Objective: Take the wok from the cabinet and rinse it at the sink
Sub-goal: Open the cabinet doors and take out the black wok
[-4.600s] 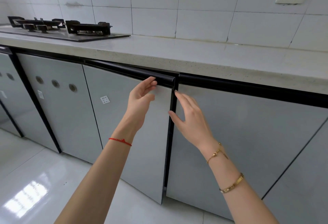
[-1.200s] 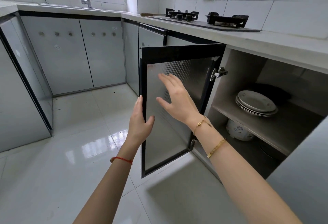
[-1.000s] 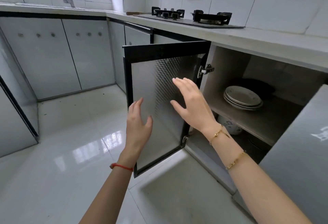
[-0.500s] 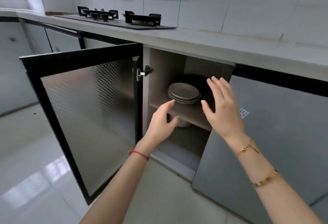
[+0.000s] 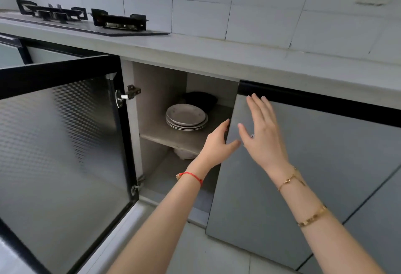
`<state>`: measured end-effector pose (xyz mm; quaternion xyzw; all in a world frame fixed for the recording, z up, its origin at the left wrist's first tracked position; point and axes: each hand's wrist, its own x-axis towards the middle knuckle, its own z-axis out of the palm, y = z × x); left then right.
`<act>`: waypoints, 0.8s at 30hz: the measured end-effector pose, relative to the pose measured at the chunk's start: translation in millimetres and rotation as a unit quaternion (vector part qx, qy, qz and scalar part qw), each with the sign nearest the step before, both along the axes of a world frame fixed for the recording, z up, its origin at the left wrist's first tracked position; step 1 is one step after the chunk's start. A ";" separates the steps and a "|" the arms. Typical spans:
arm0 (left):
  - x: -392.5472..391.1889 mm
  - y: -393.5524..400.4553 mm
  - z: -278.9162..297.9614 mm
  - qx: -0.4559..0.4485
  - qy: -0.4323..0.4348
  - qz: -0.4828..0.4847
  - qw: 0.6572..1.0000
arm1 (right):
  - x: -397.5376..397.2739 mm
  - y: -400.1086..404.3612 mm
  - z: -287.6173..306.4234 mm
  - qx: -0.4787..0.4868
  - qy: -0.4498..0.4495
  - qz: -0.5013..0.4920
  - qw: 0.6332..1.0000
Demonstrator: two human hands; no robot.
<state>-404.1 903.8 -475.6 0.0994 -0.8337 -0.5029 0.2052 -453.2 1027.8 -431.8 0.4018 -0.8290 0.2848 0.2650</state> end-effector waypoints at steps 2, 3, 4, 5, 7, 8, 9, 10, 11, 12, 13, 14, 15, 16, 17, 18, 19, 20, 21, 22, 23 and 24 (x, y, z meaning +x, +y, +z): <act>0.6 -1.8 0.2 -0.010 -0.009 -0.006 1.000 | 0.3 0.1 -0.1 0.001 0.004 -0.002 1.000; 1.2 -2.8 0.7 -0.021 -0.012 -0.008 1.000 | 1.2 0.3 0.2 0.002 0.009 -0.003 1.000; 2.9 -2.6 1.7 -0.029 -0.013 -0.007 0.999 | 2.6 1.0 0.3 0.003 0.012 -0.004 1.000; 5.4 -1.5 2.5 -0.034 -0.009 -0.004 0.999 | 4.6 2.0 0.1 0.003 0.014 -0.004 1.000; 11.8 2.3 1.7 -0.041 0.005 0.005 0.999 | 9.5 5.2 -0.2 0.001 0.014 -0.001 1.000; 15.7 4.2 0.1 -0.047 0.015 0.009 0.999 | 12.9 7.3 -0.5 -0.001 0.016 0.001 1.000; 20.2 6.0 -2.1 -0.052 0.025 0.014 0.998 | 16.7 9.6 -1.1 -0.004 0.019 0.003 1.000; 25.0 7.6 -4.4 -0.056 0.036 0.017 0.998 | 21.2 11.7 -1.9 -0.006 0.024 0.004 1.000; 30.1 9.0 -6.8 -0.059 0.046 0.020 0.997 | 26.2 14.1 -2.7 -0.009 0.027 0.005 1.000; 35.4 10.2 -9.3 -0.060 0.055 0.022 0.996 | 31.1 16.3 -3.8 -0.011 0.028 0.007 1.000; 41.2 11.4 -11.5 -0.056 0.064 0.022 0.996 | 36.5 19.3 -4.7 -0.012 0.026 0.009 1.000; 47.4 12.4 -13.4 -0.048 0.072 0.022 0.996 | 42.1 22.7 -5.7 -0.012 0.022 0.011 1.000; 53.4 13.2 -14.4 -0.041 0.079 0.020 0.996 | 47.4 26.4 -6.5 -0.012 0.019 0.014 1.000; 59.2 13.6 -15.0 -0.035 0.083 0.017 0.996 | 52.7 30.5 -7.1 -0.014 0.016 0.019 1.000; 65.0 14.2 -15.3 -0.031 0.085 0.013 0.996 | 58.4 35.0 -7.8 -0.016 0.015 0.023 1.000; 70.5 15.1 -15.4 -0.029 0.085 0.008 0.996 | 64.5 39.9 -8.5 -0.018 0.015 0.025 0.999; 76.0 16.6 -15.0 -0.029 0.086 0.002 0.996 | 70.7 44.8 -9.1 -0.021 0.015 0.028 0.999; 81.7 18.8 -14.7 -0.033 0.090 -0.003 0.995 | 77.5 49.9 -9.4 -0.024 0.015 0.030 0.999; 87.7 21.6 -14.5 -0.039 0.096 -0.009 0.995 | 84.4 55.1 -9.7 -0.028 0.015 0.034 0.999; 94.2 25.1 -14.4 -0.046 0.104 -0.015 0.993 | 91.6 60.5 -10.1 -0.030 0.013 0.037 0.999; 100.6 29.1 -14.6 -0.053 0.110 -0.022 0.992 | 98.8 66.4 -10.8 -0.031 0.010 0.039 0.999; 106.9 33.2 -14.9 -0.060 0.116 -0.029 0.991 | 106.1 72.4 -11.8 -0.033 0.008 0.041 0.999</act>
